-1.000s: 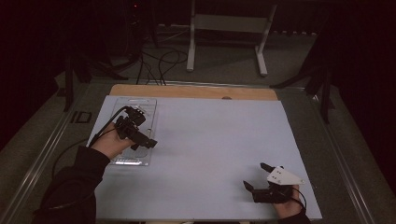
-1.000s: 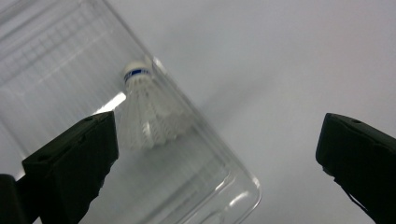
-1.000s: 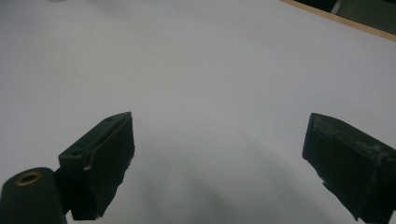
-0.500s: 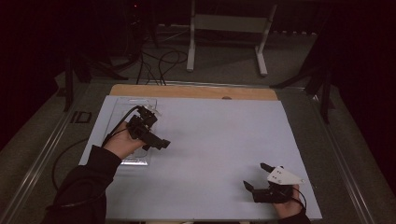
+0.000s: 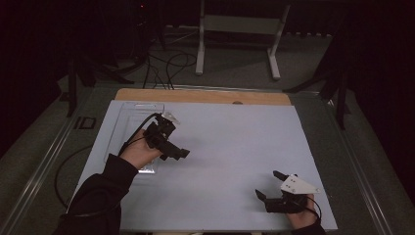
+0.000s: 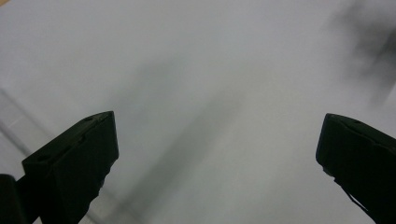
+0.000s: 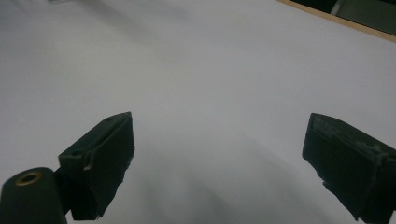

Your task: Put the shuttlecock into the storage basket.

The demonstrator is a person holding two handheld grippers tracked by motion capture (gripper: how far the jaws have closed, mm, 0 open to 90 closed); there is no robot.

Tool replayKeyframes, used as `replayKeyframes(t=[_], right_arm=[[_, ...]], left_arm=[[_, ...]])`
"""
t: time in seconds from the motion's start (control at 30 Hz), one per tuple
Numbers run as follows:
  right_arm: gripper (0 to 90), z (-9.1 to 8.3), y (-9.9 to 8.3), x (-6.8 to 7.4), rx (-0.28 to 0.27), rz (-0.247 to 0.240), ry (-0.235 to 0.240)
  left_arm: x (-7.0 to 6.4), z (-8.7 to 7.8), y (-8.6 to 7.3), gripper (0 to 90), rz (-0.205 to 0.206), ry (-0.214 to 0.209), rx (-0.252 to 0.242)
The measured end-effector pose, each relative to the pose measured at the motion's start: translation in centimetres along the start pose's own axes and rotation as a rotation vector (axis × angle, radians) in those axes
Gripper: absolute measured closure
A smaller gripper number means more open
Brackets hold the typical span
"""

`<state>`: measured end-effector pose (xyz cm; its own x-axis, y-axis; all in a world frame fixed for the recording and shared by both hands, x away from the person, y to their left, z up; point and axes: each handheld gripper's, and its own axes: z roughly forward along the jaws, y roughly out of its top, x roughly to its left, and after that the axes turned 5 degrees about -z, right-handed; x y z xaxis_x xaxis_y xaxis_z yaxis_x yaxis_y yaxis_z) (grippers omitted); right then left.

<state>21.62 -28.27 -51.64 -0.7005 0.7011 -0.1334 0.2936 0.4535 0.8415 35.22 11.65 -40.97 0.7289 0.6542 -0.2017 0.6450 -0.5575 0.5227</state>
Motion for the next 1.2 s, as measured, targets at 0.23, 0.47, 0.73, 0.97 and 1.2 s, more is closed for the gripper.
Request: replayKeyframes(t=[0.23, 0.47, 0.73, 0.97, 1.2], right_arm=[[9.1, 0.0, 0.0, 0.0, 0.001, -0.001, 0.001], [9.1, 0.0, 0.0, 0.0, 0.000, -0.003, 0.002], [9.1, 0.0, 0.0, 0.0, 0.001, -0.005, 0.003], [9.1, 0.0, 0.0, 0.0, 0.001, -0.006, 0.005], [9.1, 0.0, 0.0, 0.0, 0.001, -0.005, 0.006]], left_arm=[[-0.8, 1.2, 0.3, 0.2, 0.017, -0.020, -0.011], [-1.5, 2.2, 0.5, 0.2, 0.042, -0.024, -0.016], [-2.3, 3.2, 0.4, 0.2, 0.071, -0.043, -0.030], [-3.0, 4.2, 0.0, 0.3, 0.119, -0.110, -0.042], [-3.5, 4.8, -0.4, 0.3, 0.168, -0.139, -0.055]])
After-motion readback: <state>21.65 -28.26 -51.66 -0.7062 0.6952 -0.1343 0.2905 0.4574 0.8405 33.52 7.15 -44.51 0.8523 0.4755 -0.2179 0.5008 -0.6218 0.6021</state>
